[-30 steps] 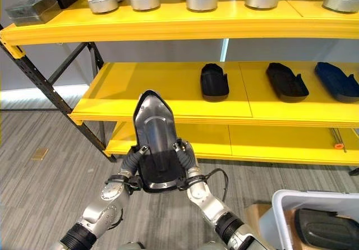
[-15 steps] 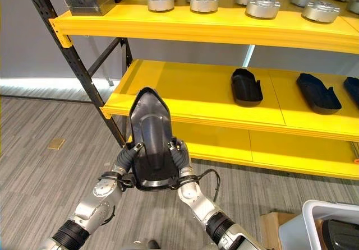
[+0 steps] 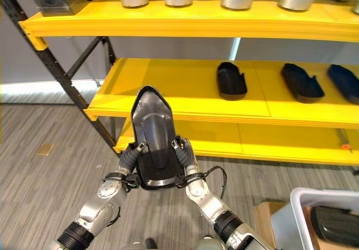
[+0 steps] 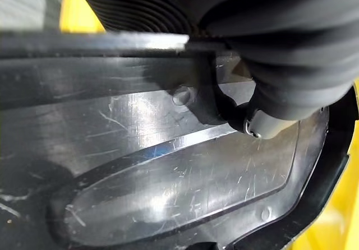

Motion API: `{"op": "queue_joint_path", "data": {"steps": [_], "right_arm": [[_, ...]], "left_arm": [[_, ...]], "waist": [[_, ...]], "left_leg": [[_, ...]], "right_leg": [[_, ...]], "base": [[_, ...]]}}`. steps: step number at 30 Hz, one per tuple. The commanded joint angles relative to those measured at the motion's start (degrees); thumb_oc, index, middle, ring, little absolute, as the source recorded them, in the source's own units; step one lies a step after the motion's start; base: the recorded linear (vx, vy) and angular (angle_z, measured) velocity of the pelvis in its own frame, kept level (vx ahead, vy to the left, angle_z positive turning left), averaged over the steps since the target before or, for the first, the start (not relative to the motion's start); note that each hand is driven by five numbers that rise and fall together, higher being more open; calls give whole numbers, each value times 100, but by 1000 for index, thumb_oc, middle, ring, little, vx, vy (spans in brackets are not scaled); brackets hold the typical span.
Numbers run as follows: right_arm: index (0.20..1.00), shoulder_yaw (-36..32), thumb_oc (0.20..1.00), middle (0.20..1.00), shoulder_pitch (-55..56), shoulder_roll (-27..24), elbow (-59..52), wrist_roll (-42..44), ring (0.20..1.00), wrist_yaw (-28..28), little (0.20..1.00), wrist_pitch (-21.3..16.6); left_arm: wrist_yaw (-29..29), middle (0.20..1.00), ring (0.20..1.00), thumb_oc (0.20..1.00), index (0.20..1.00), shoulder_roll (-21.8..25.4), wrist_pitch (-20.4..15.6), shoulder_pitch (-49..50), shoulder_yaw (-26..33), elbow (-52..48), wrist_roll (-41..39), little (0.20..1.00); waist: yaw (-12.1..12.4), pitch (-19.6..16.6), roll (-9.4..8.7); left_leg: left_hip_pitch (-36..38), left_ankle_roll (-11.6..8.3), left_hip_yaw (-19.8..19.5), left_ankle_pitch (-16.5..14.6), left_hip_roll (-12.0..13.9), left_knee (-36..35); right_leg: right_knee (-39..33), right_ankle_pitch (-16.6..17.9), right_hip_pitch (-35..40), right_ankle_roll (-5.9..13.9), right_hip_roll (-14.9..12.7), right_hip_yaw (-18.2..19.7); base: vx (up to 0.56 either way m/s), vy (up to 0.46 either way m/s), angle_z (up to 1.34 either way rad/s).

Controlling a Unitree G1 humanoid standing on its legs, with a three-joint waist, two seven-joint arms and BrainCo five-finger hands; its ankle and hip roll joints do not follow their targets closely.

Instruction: Move parts from the plastic box to the shelf.

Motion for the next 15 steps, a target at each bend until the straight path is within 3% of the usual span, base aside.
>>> {"op": "queue_joint_path", "data": {"steps": [1,3,4,7,11,13,14,15], "right_arm": [[200,-182,200,200,-237,-56,273,369,200,176,200,-346],[200,-216,200,200,-320,-93,315,451,200,217,200,-321],[200,-332,200,200,-573,-163,454,573,200,246,200,-252],[200,-416,200,200,-776,-154,606,870,200,267,200,-230],[200,-514,200,200,-936,-141,130,922,200,295,200,256],[200,-542,200,200,-901,-175,-107,898,200,324,200,443],[200,-562,200,200,-873,-202,-340,859,200,363,200,643],[200,-568,200,200,-864,-221,-477,884,200,357,200,774]], "left_arm": [[-168,200,200,200,200,-7,-588,-348,-6,-992,-413,200],[-194,200,200,200,200,12,-541,-377,15,-1000,-478,200],[-283,200,200,200,200,44,-338,-438,35,-1052,-546,200],[-428,200,200,200,200,98,-165,-444,48,-1054,-489,200],[-434,200,200,200,200,135,-99,-291,137,-1044,-371,200],[-414,200,200,200,200,135,-119,-189,167,-1064,-353,200],[-380,200,200,200,200,114,-136,-103,204,-1093,-349,200],[-383,200,200,200,200,92,-165,-65,213,-1091,-331,200]], "waist": [[55,-279,-214],[74,-307,-229],[193,-319,-254],[369,-213,-256],[474,-131,-325],[480,-158,-322],[484,-185,-331],[473,-187,-344]], "left_leg": [[-22,-83,628,-825,97,1048],[-35,-74,676,-891,86,1133],[-272,-168,666,-747,72,1546],[-621,-136,439,-586,-43,1716],[-567,-12,323,-371,83,1019],[-500,-71,155,-159,142,665],[-491,-156,69,195,331,378],[-497,-251,37,323,499,335]], "right_leg": [[-519,282,-156,166,-15,202],[-552,258,-105,135,1,137],[-666,232,104,40,106,16],[-646,168,273,2,163,35],[-609,76,414,-46,216,-1],[-576,50,401,-36,222,29],[-545,80,330,-72,190,2],[-555,77,331,-71,161,11]], "base": [[244,-178,19],[193,-156,12],[218,-194,16],[166,-159,32],[127,3,-2],[127,134,-3],[148,223,8],[139,248,-4]]}}
